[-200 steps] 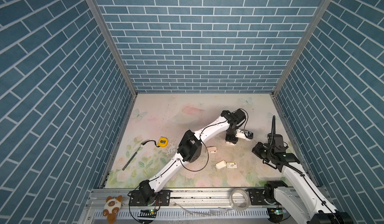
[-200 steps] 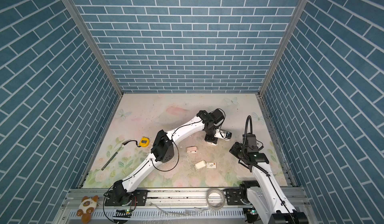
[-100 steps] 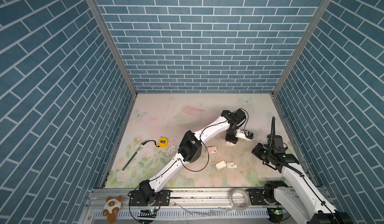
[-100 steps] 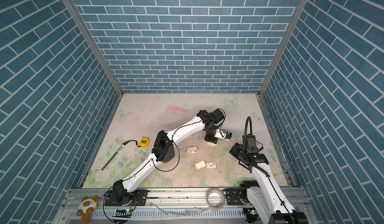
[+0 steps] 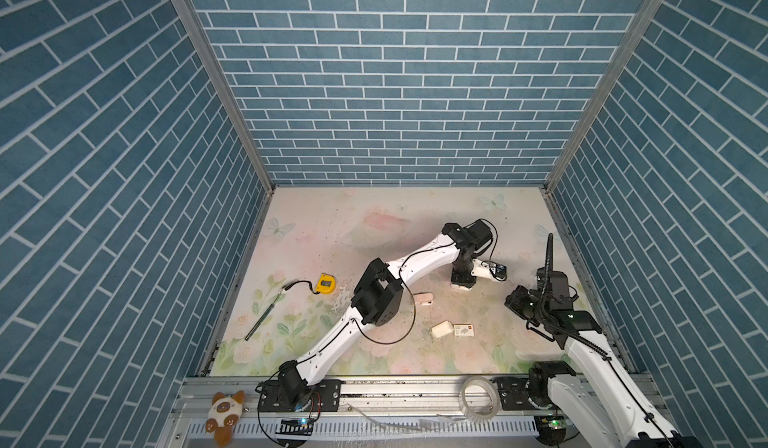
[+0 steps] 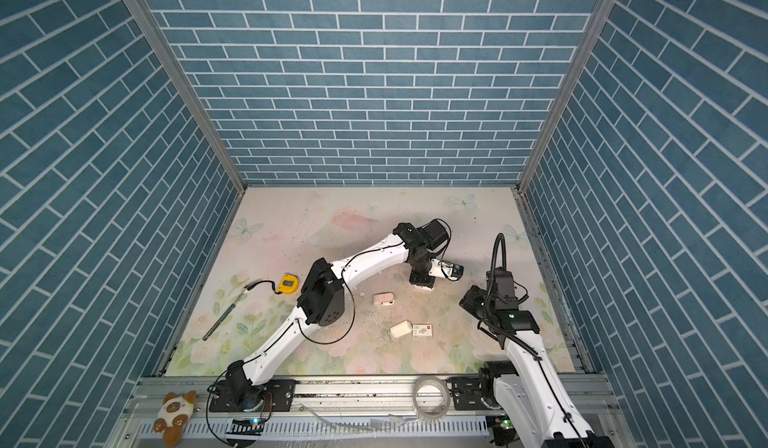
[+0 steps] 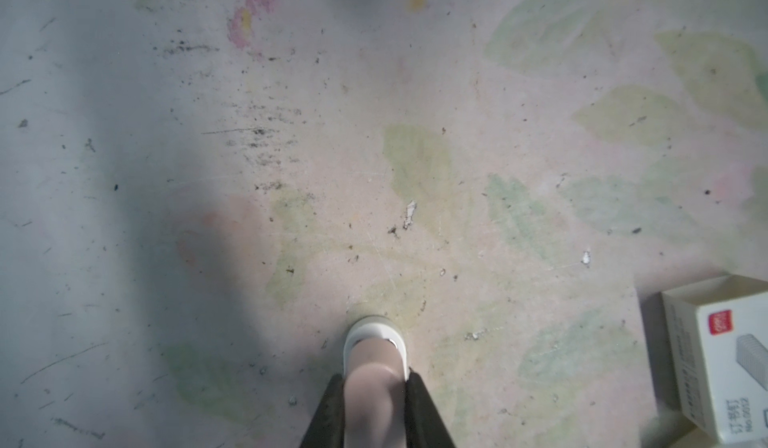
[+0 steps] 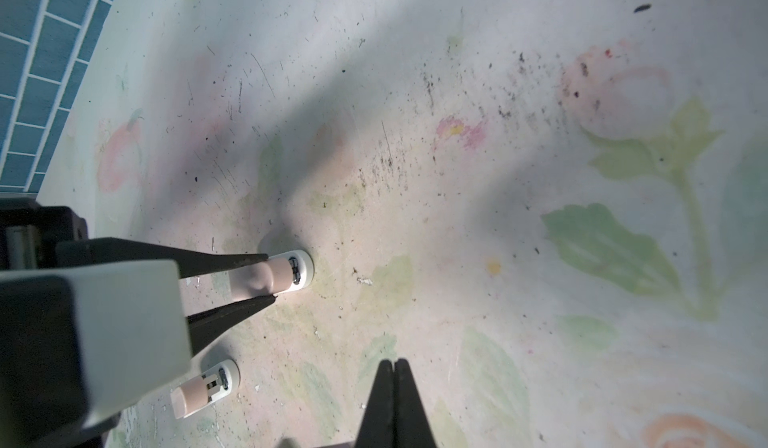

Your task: Load the staples into the stapler

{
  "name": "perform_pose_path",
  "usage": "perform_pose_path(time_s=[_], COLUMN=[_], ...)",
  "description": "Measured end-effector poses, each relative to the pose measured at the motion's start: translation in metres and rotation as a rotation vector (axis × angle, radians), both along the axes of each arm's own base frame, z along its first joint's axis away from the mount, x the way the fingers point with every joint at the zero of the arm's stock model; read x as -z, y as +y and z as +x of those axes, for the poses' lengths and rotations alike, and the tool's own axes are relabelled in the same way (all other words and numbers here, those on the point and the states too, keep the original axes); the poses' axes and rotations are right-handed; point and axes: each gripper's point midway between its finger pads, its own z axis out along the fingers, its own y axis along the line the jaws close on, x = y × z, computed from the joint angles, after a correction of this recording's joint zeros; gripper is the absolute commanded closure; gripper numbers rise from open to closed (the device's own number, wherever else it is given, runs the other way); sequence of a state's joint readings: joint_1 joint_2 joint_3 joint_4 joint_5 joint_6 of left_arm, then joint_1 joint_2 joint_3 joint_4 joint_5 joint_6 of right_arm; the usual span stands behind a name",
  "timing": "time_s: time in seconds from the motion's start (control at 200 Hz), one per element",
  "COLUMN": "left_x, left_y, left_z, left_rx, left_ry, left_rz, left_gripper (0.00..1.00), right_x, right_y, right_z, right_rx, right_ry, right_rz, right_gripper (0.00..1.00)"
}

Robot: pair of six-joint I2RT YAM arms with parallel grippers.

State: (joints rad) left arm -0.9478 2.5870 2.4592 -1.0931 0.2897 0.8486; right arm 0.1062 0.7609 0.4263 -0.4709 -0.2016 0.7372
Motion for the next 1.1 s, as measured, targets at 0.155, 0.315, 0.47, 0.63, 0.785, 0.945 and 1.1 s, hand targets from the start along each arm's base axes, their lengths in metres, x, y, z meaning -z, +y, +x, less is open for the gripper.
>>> perform_pose_path(time_s=[0.155, 0.315, 0.47, 0.63, 0.785, 0.945, 1.1], left_x=[-0.001, -0.001, -0.002, -0.002, 0.0, 0.006, 0.003], left_y=[0.004, 0.006, 0.012, 0.014, 0.018, 0.025, 0.026], left_z=[0.0, 0.001, 0.0, 0.001, 0.001, 0.001, -0.001], left_rx=[-0.02, -0.034, -0.045, -0.059, -0.067, -0.077, -0.078], left_ry=[-0.002, -0.002, 0.002, 0.002, 0.007, 0.021, 0.022], left_rz=[0.01, 0.018, 0.033, 0.041, 0.056, 0.078, 0.077], left_gripper=[0.79, 0.76, 0.75, 0.72, 0.69, 0.66, 0.62], right_x=[-0.002, -0.003, -0.005, -0.004, -0.005, -0.005, -0.005], right_y=[0.0, -0.001, -0.001, -0.001, -0.001, -0.001, -0.001], right_z=[-0.003, -0.005, -0.005, -0.006, -0.006, -0.006, -0.006], right_rx=[0.001, 0.002, 0.003, 0.003, 0.003, 0.003, 0.003], right_ry=[-0.005, -0.005, -0.015, -0.011, -0.013, -0.012, -0.012], right_rz=[0.0, -0.002, -0.001, -0.002, -0.001, -0.002, -0.001], right_gripper=[0.95, 0.95, 0.95, 0.94, 0.93, 0.93, 0.92])
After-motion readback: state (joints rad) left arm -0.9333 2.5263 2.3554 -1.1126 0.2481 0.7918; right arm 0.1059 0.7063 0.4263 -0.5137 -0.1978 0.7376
